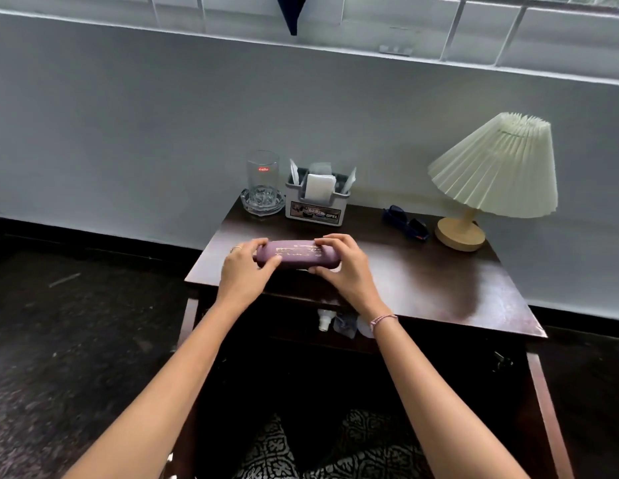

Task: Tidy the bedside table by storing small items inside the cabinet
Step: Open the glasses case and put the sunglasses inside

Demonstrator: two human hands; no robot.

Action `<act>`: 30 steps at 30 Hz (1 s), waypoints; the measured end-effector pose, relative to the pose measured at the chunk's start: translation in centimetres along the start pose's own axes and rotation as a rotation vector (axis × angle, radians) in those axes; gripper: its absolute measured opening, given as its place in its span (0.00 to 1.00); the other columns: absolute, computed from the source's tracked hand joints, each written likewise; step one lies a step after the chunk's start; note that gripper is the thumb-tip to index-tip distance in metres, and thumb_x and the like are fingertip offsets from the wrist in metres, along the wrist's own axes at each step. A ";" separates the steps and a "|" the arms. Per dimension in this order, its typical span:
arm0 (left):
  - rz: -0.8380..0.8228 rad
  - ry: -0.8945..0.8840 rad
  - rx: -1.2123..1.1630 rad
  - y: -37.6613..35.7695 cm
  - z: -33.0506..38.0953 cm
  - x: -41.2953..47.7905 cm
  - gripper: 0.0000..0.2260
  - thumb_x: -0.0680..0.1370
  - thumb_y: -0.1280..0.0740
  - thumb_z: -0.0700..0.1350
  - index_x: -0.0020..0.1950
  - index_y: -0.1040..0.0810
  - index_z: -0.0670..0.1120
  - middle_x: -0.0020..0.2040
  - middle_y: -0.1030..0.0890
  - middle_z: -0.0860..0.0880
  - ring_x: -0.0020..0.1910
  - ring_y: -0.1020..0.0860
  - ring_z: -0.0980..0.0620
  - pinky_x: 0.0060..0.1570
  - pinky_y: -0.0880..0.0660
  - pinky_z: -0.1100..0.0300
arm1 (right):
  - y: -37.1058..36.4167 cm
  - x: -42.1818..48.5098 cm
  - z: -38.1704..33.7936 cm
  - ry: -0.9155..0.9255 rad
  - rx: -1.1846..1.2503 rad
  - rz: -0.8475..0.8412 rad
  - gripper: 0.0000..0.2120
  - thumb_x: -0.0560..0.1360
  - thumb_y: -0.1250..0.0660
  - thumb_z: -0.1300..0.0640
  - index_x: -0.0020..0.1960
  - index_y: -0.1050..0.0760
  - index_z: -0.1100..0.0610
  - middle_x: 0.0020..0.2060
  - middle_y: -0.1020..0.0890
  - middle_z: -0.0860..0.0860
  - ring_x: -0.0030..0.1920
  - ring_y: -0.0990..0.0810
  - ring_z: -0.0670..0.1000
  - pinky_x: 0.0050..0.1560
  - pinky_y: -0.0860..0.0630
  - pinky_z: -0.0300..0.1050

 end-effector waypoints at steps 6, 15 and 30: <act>-0.199 -0.128 -0.190 -3.4 3.1 0.6 0.24 0.67 0.23 0.45 0.61 0.23 0.49 0.54 0.18 0.48 0.49 0.21 0.55 0.55 0.24 0.59 | 5.7 -0.9 4.1 -0.015 -0.093 0.009 0.22 0.64 0.22 0.58 0.56 0.21 0.57 0.53 0.22 0.52 0.55 0.23 0.48 0.59 0.31 0.34; -0.278 -0.182 -0.250 -7.1 4.9 1.8 0.29 0.63 0.21 0.43 0.62 0.23 0.43 0.54 0.20 0.45 0.47 0.24 0.56 0.43 0.35 0.84 | 7.9 -2.3 7.1 -0.062 -0.180 0.002 0.24 0.63 0.21 0.57 0.57 0.22 0.59 0.52 0.22 0.55 0.54 0.22 0.51 0.58 0.29 0.38; -0.288 -0.183 -0.286 -8.5 4.3 2.3 0.25 0.59 0.19 0.44 0.55 0.19 0.46 0.44 0.17 0.48 0.38 0.21 0.57 0.39 0.27 0.77 | 6.6 -2.2 7.5 0.054 -0.546 -0.084 0.28 0.73 0.32 0.46 0.69 0.32 0.56 0.62 0.27 0.54 0.60 0.29 0.54 0.63 0.29 0.47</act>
Point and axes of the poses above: each hand's wrist, its own x-axis towards the middle knuckle, its own y-axis out of the back of the hand, z = x × y, the point moved 1 cm from there along x, towards the middle knuckle
